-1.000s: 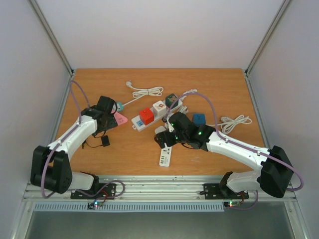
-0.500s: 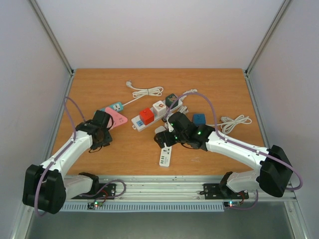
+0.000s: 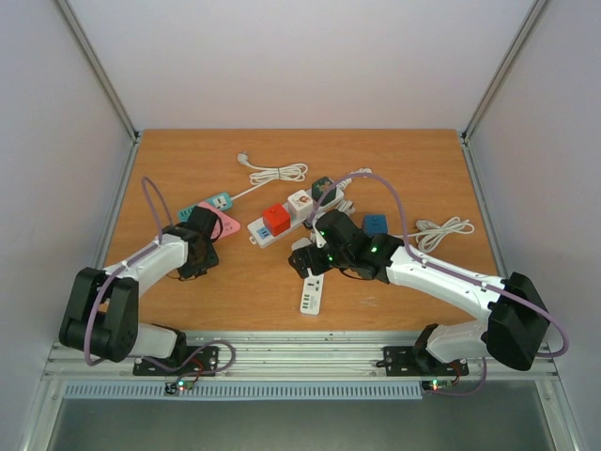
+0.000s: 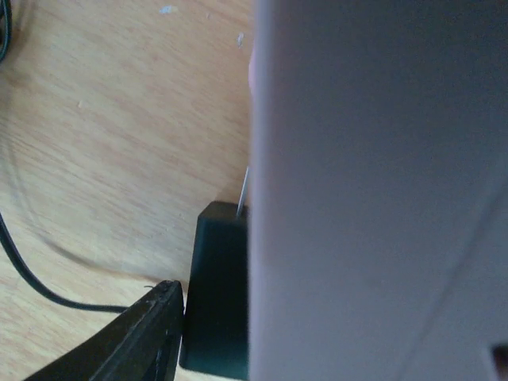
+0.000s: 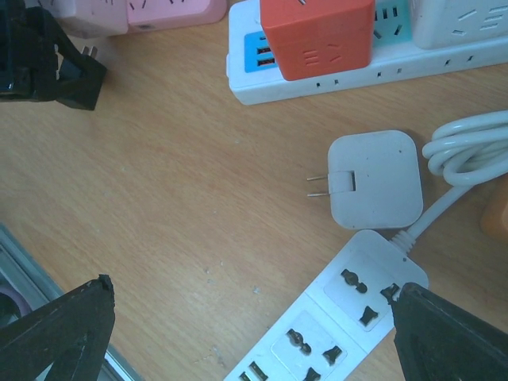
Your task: Insert the plug
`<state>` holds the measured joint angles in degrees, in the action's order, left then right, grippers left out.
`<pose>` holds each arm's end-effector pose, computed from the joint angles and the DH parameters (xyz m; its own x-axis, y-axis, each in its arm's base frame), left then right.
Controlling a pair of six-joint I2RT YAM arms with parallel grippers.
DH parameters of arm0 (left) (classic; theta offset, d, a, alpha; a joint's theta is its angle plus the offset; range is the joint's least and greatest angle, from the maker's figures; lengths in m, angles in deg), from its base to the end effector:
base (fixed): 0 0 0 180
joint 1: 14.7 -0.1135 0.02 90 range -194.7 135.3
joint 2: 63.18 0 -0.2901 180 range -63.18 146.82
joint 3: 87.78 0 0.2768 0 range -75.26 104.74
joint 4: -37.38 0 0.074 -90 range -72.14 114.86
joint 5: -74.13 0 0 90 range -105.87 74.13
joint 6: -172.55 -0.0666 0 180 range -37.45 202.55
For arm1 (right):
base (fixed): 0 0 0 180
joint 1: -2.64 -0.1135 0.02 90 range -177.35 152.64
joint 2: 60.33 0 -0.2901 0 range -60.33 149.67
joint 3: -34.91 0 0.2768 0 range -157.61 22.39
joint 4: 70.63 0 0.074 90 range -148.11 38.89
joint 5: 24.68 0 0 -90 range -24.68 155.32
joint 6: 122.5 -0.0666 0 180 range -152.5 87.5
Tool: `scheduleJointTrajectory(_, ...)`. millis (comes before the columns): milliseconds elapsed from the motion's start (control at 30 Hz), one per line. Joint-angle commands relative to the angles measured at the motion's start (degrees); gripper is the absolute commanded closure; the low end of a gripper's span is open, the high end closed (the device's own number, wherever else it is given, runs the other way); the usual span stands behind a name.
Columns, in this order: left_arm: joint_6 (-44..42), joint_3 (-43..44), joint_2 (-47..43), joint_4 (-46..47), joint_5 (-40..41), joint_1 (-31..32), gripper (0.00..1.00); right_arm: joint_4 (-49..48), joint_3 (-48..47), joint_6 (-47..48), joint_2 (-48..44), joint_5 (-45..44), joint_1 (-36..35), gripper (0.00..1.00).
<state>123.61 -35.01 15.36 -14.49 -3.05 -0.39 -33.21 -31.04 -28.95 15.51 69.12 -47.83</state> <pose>0.2375 -0.0453 0.1418 -0.8418 -0.4463 -0.3038 -0.4747 0.8799 0.0228 0.1983 0.2473 0.2440 -0.4175 -0.6030 -0.6797 -0.8256 0.5642 0.0066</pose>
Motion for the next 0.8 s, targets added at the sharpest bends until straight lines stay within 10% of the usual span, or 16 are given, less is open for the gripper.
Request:
scheduleJointTrajectory(0, -1.01, 0.22, 2.10, 2.75, 1.85, -0.25, 0.48, -0.20, -1.69, -0.02, 0.40, 0.70, -0.23, 0.05)
scheduleJointTrajectory(767, 1.28, 1.75, -11.20, -6.04, -4.40, -0.25, 0.62, -1.24, -1.34, -2.23, -0.07, 1.38, -0.23, 0.06)
